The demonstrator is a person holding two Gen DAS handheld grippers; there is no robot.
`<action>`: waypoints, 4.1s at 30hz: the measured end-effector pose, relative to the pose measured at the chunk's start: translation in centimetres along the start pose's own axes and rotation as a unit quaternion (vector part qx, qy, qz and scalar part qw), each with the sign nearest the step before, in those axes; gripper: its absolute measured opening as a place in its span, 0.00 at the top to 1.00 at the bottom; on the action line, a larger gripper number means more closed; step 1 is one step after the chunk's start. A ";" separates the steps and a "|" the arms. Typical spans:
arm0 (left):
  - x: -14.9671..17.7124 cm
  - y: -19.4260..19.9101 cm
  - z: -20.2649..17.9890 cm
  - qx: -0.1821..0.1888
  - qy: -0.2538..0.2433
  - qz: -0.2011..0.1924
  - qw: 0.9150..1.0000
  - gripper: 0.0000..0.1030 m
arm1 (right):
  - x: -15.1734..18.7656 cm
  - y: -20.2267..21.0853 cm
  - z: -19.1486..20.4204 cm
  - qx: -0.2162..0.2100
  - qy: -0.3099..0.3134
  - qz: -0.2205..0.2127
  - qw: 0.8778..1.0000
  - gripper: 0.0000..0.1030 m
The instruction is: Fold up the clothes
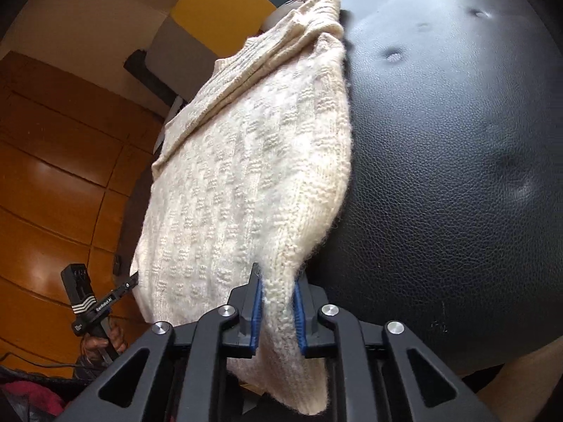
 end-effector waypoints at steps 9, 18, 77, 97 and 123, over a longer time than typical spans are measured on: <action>0.0 -0.2 0.3 0.002 0.007 0.006 1.000 0.90 | 0.4 0.4 0.5 0.005 0.021 -0.041 0.999 0.83; 0.0 -0.3 0.5 0.013 0.024 0.008 1.000 0.90 | 0.1 0.6 -0.6 -0.041 -0.063 -0.045 0.996 0.83; -28.5 -16.2 4.6 0.198 0.290 -0.011 0.936 0.88 | -27.3 -9.5 -3.0 -0.178 -0.183 -0.150 0.955 0.74; -14.0 -7.6 3.8 0.151 0.248 0.013 0.957 0.87 | -13.3 -5.3 -1.8 -0.167 -0.175 -0.051 0.969 0.77; -8.0 -0.7 1.3 0.173 0.189 -0.006 0.967 0.48 | -7.6 -5.7 3.6 -0.191 -0.141 -0.044 0.970 0.44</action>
Point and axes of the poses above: each gripper's, at about its wrist camera, not at the fingertips, and y roughly against the way its jaws point, z to its left, x to its underside, the point moved 10 cm from there along -y, roughly the way its jaws point, and after that the axes turned 10 degrees about -x, right-handed, at the moved point
